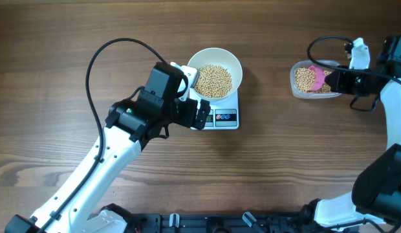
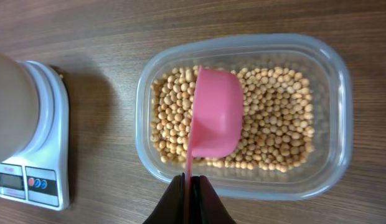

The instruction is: Scoop item into bowl and weigh 150g on scale

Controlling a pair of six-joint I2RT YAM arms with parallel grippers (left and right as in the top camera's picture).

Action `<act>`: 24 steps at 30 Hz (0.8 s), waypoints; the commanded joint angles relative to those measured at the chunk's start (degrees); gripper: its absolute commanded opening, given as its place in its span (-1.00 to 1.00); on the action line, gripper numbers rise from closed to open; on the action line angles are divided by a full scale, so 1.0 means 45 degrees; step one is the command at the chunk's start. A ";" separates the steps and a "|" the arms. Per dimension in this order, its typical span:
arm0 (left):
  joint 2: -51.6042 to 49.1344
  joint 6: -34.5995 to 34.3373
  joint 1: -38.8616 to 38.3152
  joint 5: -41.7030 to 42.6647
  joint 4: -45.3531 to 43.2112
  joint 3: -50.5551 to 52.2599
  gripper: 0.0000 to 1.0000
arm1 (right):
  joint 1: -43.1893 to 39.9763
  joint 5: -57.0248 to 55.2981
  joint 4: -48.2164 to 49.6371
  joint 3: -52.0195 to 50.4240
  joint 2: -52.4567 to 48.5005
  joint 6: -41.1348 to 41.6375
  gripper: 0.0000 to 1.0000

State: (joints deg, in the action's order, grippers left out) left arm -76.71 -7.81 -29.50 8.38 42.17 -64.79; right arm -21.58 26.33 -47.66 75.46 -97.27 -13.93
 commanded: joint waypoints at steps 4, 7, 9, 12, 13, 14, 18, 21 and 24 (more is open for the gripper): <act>0.0044 -0.0068 0.0092 -0.0073 -0.0034 -0.0189 1.00 | 0.0015 0.1569 -0.0214 -0.0039 -0.0767 0.0146 -0.91; 0.0044 -0.0068 0.0092 -0.0078 -0.0034 -0.0189 1.00 | -0.0053 0.2375 -0.0214 -0.0039 -0.0767 0.0141 -0.91; 0.0044 -0.0068 0.0092 -0.0073 -0.0034 -0.0189 1.00 | -0.0243 0.2817 -0.0238 -0.0039 -0.0767 0.0151 -0.92; 0.0044 -0.0068 0.0092 -0.0078 -0.0034 -0.0189 1.00 | -0.0729 0.3084 -0.0243 -0.0039 -0.0772 0.0534 -0.92; 0.0044 -0.0068 0.0092 -0.0073 -0.0034 -0.0189 1.00 | -0.0884 0.3084 -0.0257 -0.0039 -0.0772 0.0573 -0.91; 0.0044 -0.0068 0.0092 -0.0078 -0.0034 -0.0189 1.00 | -0.1025 0.3079 -0.0282 -0.0039 -0.0782 0.0568 -0.91; 0.0044 -0.0068 0.0092 -0.0073 -0.0034 -0.0189 1.00 | -0.1486 0.3235 -0.0568 -0.0044 -0.1054 0.0554 -0.91; 0.0044 -0.0068 0.0092 -0.0073 -0.0034 -0.0189 1.00 | -0.1554 0.4056 -0.0554 -0.0049 -0.1574 0.0544 -0.92; 0.0044 -0.0068 0.0092 -0.0073 -0.0034 -0.0189 1.00 | -0.1651 0.4750 -0.0563 -0.0049 -0.1967 0.0559 -0.91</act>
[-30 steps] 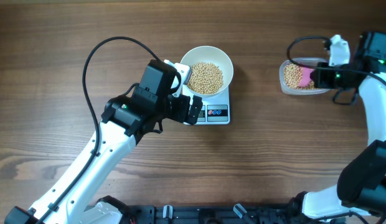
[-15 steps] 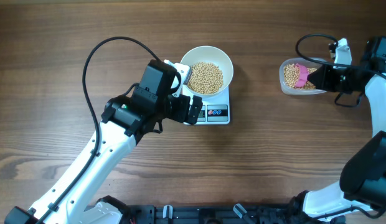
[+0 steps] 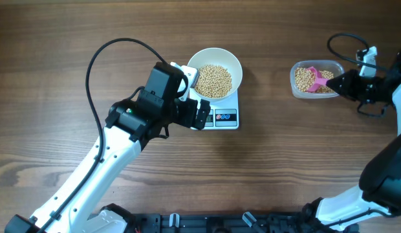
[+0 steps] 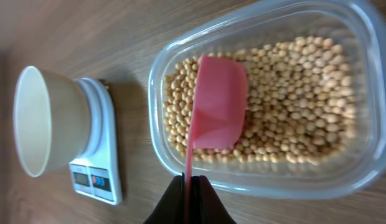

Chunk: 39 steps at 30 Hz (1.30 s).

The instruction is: Scoop item into bowl and weigh 150g on scale

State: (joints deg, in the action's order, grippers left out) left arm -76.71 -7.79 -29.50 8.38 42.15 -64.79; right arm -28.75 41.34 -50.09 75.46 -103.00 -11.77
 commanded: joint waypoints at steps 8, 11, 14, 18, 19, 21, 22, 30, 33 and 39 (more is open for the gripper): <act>0.0044 -0.0073 0.0092 -0.0078 -0.0029 -0.0189 1.00 | -0.0869 0.2001 -0.0029 -0.0049 -0.0981 0.0325 -0.91; 0.0044 -0.0073 0.0092 -0.0073 -0.0029 -0.0189 1.00 | -0.1321 0.2555 -0.0034 -0.0049 -0.0981 0.0325 -0.91; 0.0044 -0.0073 0.0092 -0.0073 -0.0029 -0.0189 1.00 | -0.1583 0.2560 -0.0078 -0.0049 -0.0981 0.0316 -0.91; 0.0044 -0.0073 0.0092 -0.0073 -0.0029 -0.0189 1.00 | -0.1778 0.2671 -0.0068 -0.0049 -0.0981 0.0418 -0.91; 0.0044 -0.0073 0.0092 -0.0073 -0.0029 -0.0189 1.00 | -0.1802 0.2905 -0.0068 -0.0049 -0.0981 0.0413 -0.92; 0.0044 -0.0073 0.0092 -0.0078 -0.0029 -0.0189 1.00 | -0.1885 0.3356 -0.0068 -0.0049 -0.0981 0.0418 -0.91; 0.0044 -0.0073 0.0092 -0.0073 -0.0029 -0.0189 1.00 | -0.1991 0.3716 -0.0073 -0.0049 -0.0981 0.0413 -0.92; 0.0044 -0.0073 0.0092 -0.0078 -0.0029 -0.0189 1.00 | -0.3050 0.4187 -0.0704 -0.0049 -0.0981 0.0369 -0.91; 0.0044 -0.0073 0.0092 -0.0073 -0.0029 -0.0189 1.00 | -0.3546 0.4702 -0.1005 -0.0049 -0.0981 0.0277 -0.91; 0.0044 -0.0073 0.0092 -0.0078 -0.0029 -0.0189 1.00 | -0.4095 0.6261 -0.1569 -0.0049 -0.0981 0.0214 -0.91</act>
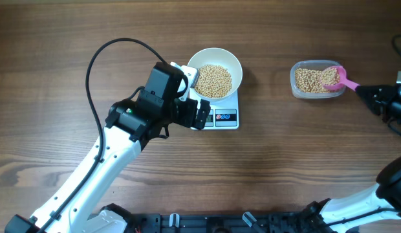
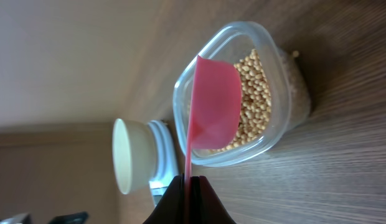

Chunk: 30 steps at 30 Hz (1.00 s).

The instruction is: Scoop item into bowl and weigh 150g on scale

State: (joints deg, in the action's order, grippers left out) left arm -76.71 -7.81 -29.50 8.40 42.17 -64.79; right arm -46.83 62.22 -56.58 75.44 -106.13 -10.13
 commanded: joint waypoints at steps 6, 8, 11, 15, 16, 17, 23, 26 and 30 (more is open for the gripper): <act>0.0044 -0.0068 0.0092 -0.0078 -0.0034 -0.0189 1.00 | -0.0053 0.2977 -0.1166 -0.0044 -0.0287 -0.0821 -0.91; 0.0044 -0.0068 0.0092 -0.0083 -0.0034 -0.0189 1.00 | -0.0049 0.2977 -0.1554 -0.0044 -0.0287 -0.0855 -0.91; 0.0044 -0.0068 0.0092 -0.0078 -0.0034 -0.0189 1.00 | 0.0024 0.3400 -0.1943 -0.0044 -0.0287 -0.1127 -0.91; 0.0044 -0.0068 0.0092 -0.0083 -0.0034 -0.0189 1.00 | 0.0665 0.3633 -0.2361 -0.0044 -0.0287 -0.1418 -0.91; 0.0044 -0.0068 0.0092 -0.0078 -0.0034 -0.0189 1.00 | 0.0942 0.3638 -0.2361 -0.0044 -0.0287 -0.1409 -0.91; 0.0044 -0.0068 0.0092 -0.0083 -0.0034 -0.0189 1.00 | 0.1185 0.3706 -0.2361 -0.0044 -0.0287 -0.1409 -0.91; 0.0044 -0.0068 0.0092 -0.0078 -0.0034 -0.0189 1.00 | 0.3351 0.5197 -0.2341 -0.0044 -0.0287 -0.1379 -0.92; 0.0044 -0.0068 0.0092 -0.0083 -0.0034 -0.0189 1.00 | 0.4580 0.5207 -0.2171 -0.0039 -0.0287 -0.0991 -0.91; 0.0044 -0.0068 0.0092 -0.0083 -0.0034 -0.0189 1.00 | 0.5950 0.5202 -0.1545 -0.0029 -0.0272 -0.0510 -0.91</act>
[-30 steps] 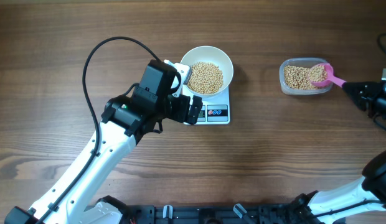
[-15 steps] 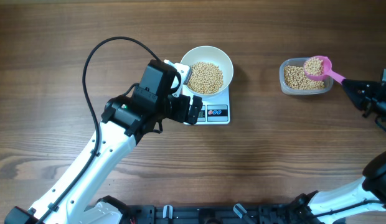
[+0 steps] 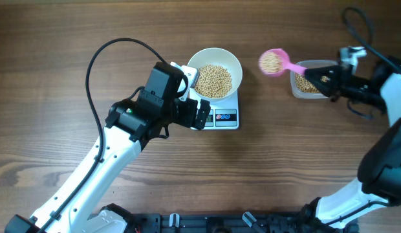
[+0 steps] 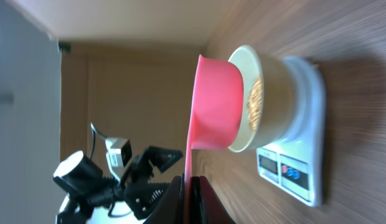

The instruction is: Scoop item into bowl and weigh 150g on scale

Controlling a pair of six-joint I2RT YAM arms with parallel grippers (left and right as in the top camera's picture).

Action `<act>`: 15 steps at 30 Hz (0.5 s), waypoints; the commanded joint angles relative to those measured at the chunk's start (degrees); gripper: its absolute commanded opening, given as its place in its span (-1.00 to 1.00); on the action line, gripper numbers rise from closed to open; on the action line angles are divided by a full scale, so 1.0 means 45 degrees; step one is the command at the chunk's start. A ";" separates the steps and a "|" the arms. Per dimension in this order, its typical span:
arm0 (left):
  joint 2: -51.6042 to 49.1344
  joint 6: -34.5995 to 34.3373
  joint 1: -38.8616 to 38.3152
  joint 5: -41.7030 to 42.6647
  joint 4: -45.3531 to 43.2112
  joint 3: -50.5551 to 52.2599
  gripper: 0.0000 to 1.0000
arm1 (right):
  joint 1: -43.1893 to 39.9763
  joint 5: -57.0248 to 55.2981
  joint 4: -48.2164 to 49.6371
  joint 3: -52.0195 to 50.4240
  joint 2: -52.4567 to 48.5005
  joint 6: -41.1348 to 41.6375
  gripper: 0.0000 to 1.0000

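The pink scoop (image 3: 273,62) is heaped with soybeans and hangs in the air between the white bowl (image 3: 215,72) and the clear bean container (image 3: 314,81). My right gripper (image 3: 325,79) is shut on its thin handle. In the right wrist view the scoop (image 4: 218,102) stands in front of the bowl (image 4: 258,99), with the gripper (image 4: 191,182) clamping the handle. The bowl holds soybeans and sits on the white scale (image 3: 225,115). My left gripper (image 3: 200,115) rests at the scale's left front edge; its jaw state is unclear.
The left arm (image 3: 123,129) stretches from the lower left to the scale, with a black cable looped above it. The scale's display and buttons (image 4: 286,171) face the front. The right arm's body (image 3: 388,129) stands along the right edge.
My right gripper has moved left and lifted the scoop out of the container; the scoop, full of beans, now hangs between container and bowl. The left arm has not moved.
The scoop first lay mouth-down in the container's beans, held by my right gripper. Then the gripper was farther right with the scoop tilted in the beans, then at the container's right end holding beans. Now the loaded scoop is left of the container.
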State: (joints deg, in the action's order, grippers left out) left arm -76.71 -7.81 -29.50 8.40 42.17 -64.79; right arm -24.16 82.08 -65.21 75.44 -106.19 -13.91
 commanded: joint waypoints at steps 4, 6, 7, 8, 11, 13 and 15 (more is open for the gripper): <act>0.0044 -0.0068 0.0092 -0.0078 -0.0034 -0.0189 1.00 | 0.2463 0.0316 0.2662 -0.0019 -0.0189 0.2584 -0.91; 0.0044 -0.0068 0.0092 -0.0083 -0.0034 -0.0189 1.00 | 0.2953 -0.0928 0.3827 -0.0005 -0.0049 0.4104 -0.91; 0.0044 -0.0068 0.0092 -0.0078 -0.0034 -0.0189 1.00 | 0.3186 -0.1389 0.4323 -0.0005 0.0058 0.4673 -0.91; 0.0044 -0.0068 0.0092 -0.0083 -0.0034 -0.0189 1.00 | 0.3521 -0.1773 0.4993 -0.0005 0.0253 0.5294 -0.92; 0.0044 -0.0068 0.0092 -0.0083 -0.0034 -0.0189 1.00 | 0.4517 -0.3055 0.7184 -0.0005 0.1044 0.7106 -0.91; 0.0044 -0.0068 0.0092 -0.0083 -0.0034 -0.0189 1.00 | 0.5047 -0.4061 0.8048 -0.0005 0.1535 0.7446 -0.91; 0.0044 -0.0068 0.0092 -0.0083 -0.0034 -0.0189 1.00 | 0.5702 -0.5629 0.8670 -0.0005 0.2137 0.7344 -0.91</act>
State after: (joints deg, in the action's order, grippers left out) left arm -76.71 -7.81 -29.50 8.38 42.15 -64.79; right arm -1.65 66.32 -28.53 75.00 -102.17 15.55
